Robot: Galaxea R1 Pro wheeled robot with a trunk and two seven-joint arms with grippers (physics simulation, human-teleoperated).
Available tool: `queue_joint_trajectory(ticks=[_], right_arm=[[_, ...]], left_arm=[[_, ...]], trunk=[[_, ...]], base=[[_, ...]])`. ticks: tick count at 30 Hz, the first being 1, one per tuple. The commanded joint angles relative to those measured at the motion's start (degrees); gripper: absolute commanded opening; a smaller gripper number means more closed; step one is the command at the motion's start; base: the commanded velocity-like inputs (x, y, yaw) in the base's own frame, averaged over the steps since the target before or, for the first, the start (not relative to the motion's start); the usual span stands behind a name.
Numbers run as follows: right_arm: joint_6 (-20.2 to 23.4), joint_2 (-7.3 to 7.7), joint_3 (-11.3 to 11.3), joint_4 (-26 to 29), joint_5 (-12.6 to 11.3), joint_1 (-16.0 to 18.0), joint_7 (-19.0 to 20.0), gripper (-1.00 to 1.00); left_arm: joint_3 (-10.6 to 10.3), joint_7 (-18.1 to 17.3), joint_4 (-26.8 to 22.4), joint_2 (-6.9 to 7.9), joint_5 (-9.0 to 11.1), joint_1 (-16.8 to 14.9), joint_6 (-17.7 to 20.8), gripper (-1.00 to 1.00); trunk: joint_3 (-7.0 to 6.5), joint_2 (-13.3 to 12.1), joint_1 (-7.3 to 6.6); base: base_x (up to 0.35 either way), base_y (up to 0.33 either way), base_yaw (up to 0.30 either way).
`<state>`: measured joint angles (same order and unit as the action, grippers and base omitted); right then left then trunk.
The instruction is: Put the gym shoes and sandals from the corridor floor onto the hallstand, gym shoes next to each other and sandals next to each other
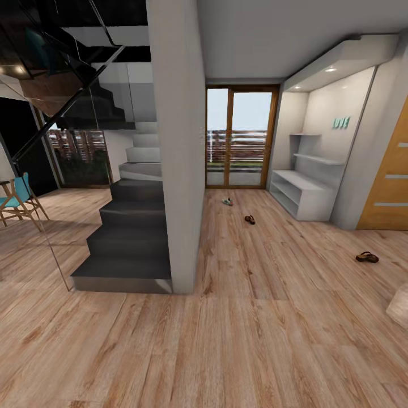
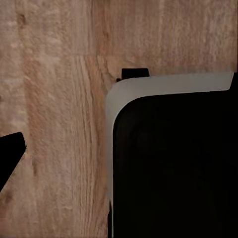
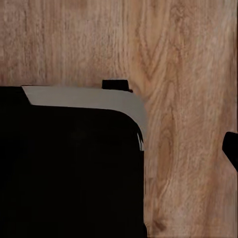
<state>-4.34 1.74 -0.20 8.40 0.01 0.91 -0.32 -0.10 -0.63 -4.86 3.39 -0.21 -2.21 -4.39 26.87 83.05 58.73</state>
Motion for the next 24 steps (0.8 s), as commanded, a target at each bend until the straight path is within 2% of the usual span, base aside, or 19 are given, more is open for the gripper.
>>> queue_joint_trajectory(ticks=[1,3,7,11,12,15,16,24], right_arm=[[-0.5,0.33,-0.1,0.3,0.0,0.0,0.0,1.0],[-1.2,0.98,-0.3,0.9,-0.1,0.0,0.0,1.0],[-2.5,2.23,-0.5,2.2,-0.3,0.4,0.0,1.0],[-3.7,2.22,-0.6,3.5,-1.3,1.3,0.0,1.0],[-7.0,2.22,-0.6,26.0,-2.5,1.4,0.0,1.0],[-8.2,2.28,-0.6,25.9,-4.3,1.7,0.1,1.0],[-9.0,2.42,-0.6,25.8,-5.6,1.8,0.2,1.0],[-9.8,2.41,-0.4,25.0,-6.7,2.0,0.5,1.0]], left_arm=[[0.0,-0.1,-0.3,0.34,0.1,-0.4,-0.5,1.0],[0.0,-0.1,-0.9,0.99,0.1,-1.0,-1.2,1.0],[-0.2,-0.1,-2.2,0.79,-0.1,-2.4,-2.5,1.0],[-0.1,0.0,-3.5,0.67,0.1,-3.7,-3.7,1.0],[0.0,0.0,-16.5,0.65,0.2,-4.8,-15.5,1.0],[0.1,0.0,-17.3,0.64,0.2,-4.9,-15.6,1.0],[0.2,0.1,-17.6,0.66,0.2,-4.9,-15.9,1.0],[0.4,0.4,-17.5,1.04,0.4,-4.6,-16.5,1.0]], trunk=[[0.06,0.0,0.0],[0.06,0.0,0.0],[0.06,0.0,0.0],[0.06,0.0,0.0],[0.06,0.0,0.0],[0.06,0.0,0.0],[0.06,0.0,0.0],[0.06,0.0,0.0]], base=[[0.0,0.0,0.0],[0.0,0.0,0.0],[0.0,0.0,0.0],[0.0,0.0,0.0],[0.0,0.0,0.0],[0.013,-0.003,0.0],[0.124,-0.075,0.0],[0.196,-0.131,0.0]])
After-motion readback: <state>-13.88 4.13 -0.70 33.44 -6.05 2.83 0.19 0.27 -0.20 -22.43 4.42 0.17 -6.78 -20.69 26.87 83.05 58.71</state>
